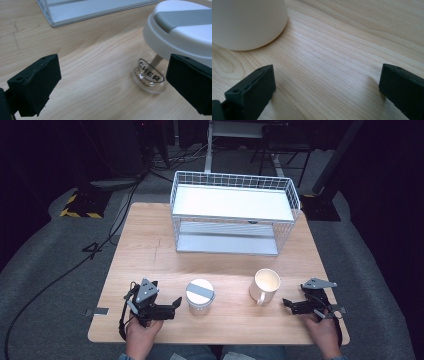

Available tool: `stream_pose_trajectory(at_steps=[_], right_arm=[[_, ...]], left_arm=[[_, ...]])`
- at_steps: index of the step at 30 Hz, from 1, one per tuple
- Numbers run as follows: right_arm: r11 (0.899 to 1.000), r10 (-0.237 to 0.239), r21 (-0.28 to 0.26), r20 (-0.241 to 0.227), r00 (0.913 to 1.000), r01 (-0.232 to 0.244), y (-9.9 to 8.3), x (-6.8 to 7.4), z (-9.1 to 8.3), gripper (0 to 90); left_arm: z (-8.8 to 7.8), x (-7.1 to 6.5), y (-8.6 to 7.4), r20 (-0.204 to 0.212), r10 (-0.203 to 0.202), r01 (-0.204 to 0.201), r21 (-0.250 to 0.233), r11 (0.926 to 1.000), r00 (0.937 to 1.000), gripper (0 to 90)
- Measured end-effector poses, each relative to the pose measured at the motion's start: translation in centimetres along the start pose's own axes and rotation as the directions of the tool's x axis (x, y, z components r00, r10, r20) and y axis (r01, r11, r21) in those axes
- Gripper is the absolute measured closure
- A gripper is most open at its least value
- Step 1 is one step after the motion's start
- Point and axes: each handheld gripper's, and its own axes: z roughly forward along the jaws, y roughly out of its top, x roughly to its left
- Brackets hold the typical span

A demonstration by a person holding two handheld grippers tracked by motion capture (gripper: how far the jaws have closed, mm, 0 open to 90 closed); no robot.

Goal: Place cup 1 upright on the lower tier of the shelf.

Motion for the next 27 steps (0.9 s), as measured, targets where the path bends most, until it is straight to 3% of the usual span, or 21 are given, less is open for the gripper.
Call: stream_pose_trajectory(at_steps=[8,16,21,27], right_arm=[[1.0,0.0,0.0,0.0,1.0,0.0,0.0,0.0,0.0,0.7],[1.0,-0.001,0.0,0.0,1.0,0.001,0.0,0.0,0.0,0.7],[1.0,0.0,0.0,0.0,1.0,0.0,0.0,0.0,0.0,0.7],[1.0,0.0,0.0,0.0,1.0,0.0,0.0,0.0,0.0,0.7]], left_arm=[[0.5,-1.7,0.5,0.064,0.028,-0.026,-0.026,0.9993,0.9976,0.3],[0.4,-2.9,0.9,0.131,0.042,-0.037,-0.047,0.9982,0.9904,0.4],[0.8,-3.8,1.2,0.144,0.071,-0.066,-0.041,0.997,0.987,0.3],[1.4,-4.4,1.3,0.144,0.071,-0.066,-0.039,0.9971,0.9871,0.3]])
